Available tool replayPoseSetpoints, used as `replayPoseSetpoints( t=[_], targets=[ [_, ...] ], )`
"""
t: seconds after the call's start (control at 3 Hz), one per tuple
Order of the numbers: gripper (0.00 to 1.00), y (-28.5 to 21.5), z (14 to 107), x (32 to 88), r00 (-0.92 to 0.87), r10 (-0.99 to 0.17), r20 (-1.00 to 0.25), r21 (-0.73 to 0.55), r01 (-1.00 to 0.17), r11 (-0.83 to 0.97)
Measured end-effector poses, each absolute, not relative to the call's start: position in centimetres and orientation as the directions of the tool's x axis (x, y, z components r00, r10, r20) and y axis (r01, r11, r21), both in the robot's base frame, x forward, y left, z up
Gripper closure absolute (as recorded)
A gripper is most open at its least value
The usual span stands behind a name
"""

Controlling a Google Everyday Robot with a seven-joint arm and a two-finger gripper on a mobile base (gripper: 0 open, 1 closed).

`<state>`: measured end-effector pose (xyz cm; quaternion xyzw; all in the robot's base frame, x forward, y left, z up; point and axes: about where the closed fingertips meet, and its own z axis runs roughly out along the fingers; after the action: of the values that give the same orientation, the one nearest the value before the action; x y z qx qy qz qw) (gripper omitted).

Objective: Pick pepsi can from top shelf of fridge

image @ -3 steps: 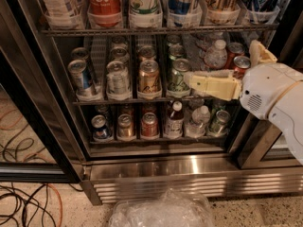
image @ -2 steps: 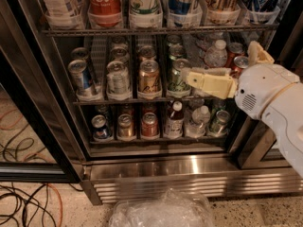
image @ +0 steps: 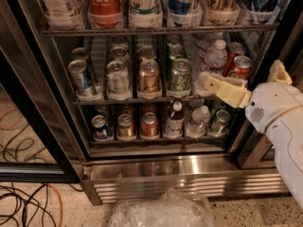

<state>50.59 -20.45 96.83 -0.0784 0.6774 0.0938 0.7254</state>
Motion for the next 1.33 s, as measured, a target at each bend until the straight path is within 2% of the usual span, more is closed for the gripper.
replayPoseSetpoints(
  t=[1.33],
  targets=[
    [0.0, -18.2, 97.9, 49.8, 0.133, 0.029, -0.991, 0.001, -0.205, 0.979]
  ],
)
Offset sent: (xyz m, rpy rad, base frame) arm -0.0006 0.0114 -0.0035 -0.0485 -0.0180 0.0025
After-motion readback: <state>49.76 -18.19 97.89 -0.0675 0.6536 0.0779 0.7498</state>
